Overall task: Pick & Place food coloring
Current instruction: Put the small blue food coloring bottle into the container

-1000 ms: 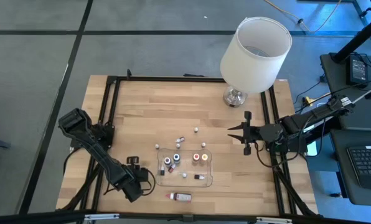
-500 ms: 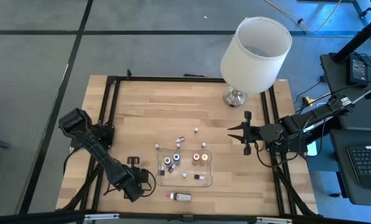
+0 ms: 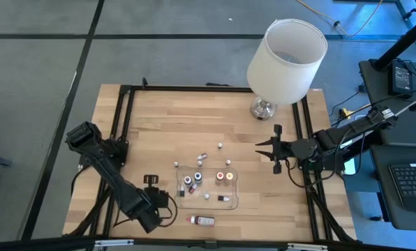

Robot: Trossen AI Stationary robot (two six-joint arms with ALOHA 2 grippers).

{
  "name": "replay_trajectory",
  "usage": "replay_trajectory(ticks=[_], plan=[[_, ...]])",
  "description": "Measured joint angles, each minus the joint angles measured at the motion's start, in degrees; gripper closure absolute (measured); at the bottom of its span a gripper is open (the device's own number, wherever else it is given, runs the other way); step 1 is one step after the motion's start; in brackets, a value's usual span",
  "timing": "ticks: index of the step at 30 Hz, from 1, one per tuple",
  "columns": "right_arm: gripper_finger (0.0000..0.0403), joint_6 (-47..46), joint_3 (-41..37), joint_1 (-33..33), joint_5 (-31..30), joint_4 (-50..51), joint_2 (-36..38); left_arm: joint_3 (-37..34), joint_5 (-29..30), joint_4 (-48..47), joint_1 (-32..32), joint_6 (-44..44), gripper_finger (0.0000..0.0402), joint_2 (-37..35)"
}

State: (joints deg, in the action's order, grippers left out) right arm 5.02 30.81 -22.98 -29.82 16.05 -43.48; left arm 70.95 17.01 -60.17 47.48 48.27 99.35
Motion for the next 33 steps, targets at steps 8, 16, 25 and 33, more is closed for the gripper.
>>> replay_trajectory(ticks=[8,16,25,33], plan=[[0.0296,-0.2,0.0,0.0,0.0,0.0,0.0,10.4,17.3,-6.6,0.0,0.0,0.0322,-0.1],[0.0296,-0.2,0.0,0.0,0.0,0.0,0.0,13.1,25.8,3.1,-3.0,-11.0,0.0325,-0.2],[0.0296,-0.2,0.0,0.0,0.0,0.0,0.0,9.9,11.9,20.7,-11.4,-29.7,0.0326,0.3],[0.0296,-0.2,0.0,0.0,0.0,0.0,0.0,9.9,1.0,21.5,-16.1,-30.0,0.0321,4.5]])
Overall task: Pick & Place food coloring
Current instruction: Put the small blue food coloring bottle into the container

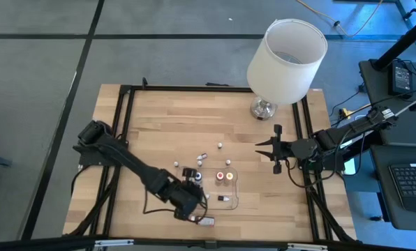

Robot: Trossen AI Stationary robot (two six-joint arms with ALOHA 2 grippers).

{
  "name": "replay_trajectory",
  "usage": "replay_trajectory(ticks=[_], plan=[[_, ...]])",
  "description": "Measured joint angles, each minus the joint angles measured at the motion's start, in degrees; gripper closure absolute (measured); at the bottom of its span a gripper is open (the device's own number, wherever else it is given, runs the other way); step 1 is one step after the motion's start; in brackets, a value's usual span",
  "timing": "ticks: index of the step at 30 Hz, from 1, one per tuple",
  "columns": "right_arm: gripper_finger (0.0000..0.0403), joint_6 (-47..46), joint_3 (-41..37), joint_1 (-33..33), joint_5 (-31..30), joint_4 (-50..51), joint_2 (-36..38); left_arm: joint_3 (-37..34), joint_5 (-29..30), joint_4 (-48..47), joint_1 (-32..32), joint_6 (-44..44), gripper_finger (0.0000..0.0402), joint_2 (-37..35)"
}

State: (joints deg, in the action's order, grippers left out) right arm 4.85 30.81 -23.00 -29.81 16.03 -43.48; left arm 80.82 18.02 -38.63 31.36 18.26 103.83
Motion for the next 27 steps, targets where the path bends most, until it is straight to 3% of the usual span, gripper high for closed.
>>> replay_trajectory(ticks=[5,16,27], plan=[[0.0296,0.1,0.0,0.0,0.0,0.0,0.0,0.0,-4.6,-0.2,-1.2,0.0,0.0323,3.3],[0.0296,0.0,0.0,0.0,0.0,-0.1,0.0,0.0,-8.8,-0.6,-1.6,0.4,0.0311,6.2],[0.0296,0.1,0.0,0.0,0.0,-0.1,0.0,0.0,-9.0,-0.2,-1.4,0.5,0.0307,5.9]])
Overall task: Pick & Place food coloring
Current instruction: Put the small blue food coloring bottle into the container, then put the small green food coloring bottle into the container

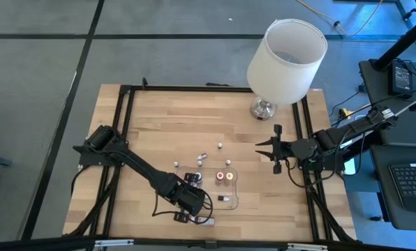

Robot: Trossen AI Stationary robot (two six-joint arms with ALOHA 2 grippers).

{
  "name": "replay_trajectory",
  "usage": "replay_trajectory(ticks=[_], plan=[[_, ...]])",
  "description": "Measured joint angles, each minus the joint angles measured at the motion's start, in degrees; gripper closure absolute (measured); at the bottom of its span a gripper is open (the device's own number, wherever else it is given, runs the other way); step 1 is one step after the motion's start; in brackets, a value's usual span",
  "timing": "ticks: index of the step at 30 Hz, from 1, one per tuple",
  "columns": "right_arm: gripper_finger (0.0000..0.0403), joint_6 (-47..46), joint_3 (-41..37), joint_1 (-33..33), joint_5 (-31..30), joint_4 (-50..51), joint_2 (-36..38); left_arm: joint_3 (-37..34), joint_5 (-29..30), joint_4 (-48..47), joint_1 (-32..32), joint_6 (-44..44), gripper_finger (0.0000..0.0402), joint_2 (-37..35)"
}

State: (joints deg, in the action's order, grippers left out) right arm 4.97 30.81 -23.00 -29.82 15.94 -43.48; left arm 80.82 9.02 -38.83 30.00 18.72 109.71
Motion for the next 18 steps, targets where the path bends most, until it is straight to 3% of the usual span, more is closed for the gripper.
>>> replay_trajectory(ticks=[18], plan=[[0.0296,0.0,0.0,0.0,0.0,0.0,0.0,0.0,0.0,0.0,0.0,0.0,0.0301,0.0]])
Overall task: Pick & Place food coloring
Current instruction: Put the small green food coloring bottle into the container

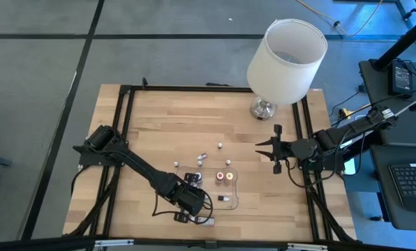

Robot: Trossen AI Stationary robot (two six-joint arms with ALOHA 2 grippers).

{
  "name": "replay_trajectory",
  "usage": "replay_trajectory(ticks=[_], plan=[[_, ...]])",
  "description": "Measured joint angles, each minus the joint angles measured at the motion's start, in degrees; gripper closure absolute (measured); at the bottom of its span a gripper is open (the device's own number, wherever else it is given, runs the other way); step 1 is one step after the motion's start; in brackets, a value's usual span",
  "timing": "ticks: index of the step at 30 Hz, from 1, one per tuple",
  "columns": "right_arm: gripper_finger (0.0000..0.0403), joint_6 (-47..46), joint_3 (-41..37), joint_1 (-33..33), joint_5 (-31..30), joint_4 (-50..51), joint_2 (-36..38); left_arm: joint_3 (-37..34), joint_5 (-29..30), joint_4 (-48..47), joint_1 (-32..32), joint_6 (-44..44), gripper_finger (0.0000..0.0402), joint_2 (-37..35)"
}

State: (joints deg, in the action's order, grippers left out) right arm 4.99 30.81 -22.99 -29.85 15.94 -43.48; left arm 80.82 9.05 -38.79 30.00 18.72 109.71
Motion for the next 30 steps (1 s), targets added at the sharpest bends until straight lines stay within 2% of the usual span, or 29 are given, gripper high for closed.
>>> replay_trajectory(ticks=[6,10,12,15,19,25,30], plan=[[0.0296,0.0,0.0,0.0,0.0,0.0,0.0,0.3,-1.7,-2.4,-0.1,-0.5,0.0297,-1.0],[0.0296,0.0,0.0,0.0,0.0,0.0,0.0,1.0,0.1,-5.7,-0.1,1.5,0.0299,-5.1],[0.0296,0.0,0.0,0.0,0.0,0.0,0.0,1.1,3.0,-7.2,0.0,1.6,0.0298,-8.0],[0.0296,0.0,0.0,0.0,0.0,0.0,0.0,1.1,11.1,-11.0,0.7,3.8,0.0297,-12.4],[0.0296,0.0,0.0,0.0,0.0,0.0,0.0,1.1,22.3,-20.1,0.7,14.1,0.0300,-17.0],[0.0296,0.0,0.0,0.0,0.0,-0.1,0.0,1.1,28.3,-35.5,0.9,29.0,0.0296,-19.4],[0.0296,0.0,0.0,0.0,0.0,0.0,0.0,-1.5,30.5,-38.4,1.6,35.0,0.0296,-19.9]])
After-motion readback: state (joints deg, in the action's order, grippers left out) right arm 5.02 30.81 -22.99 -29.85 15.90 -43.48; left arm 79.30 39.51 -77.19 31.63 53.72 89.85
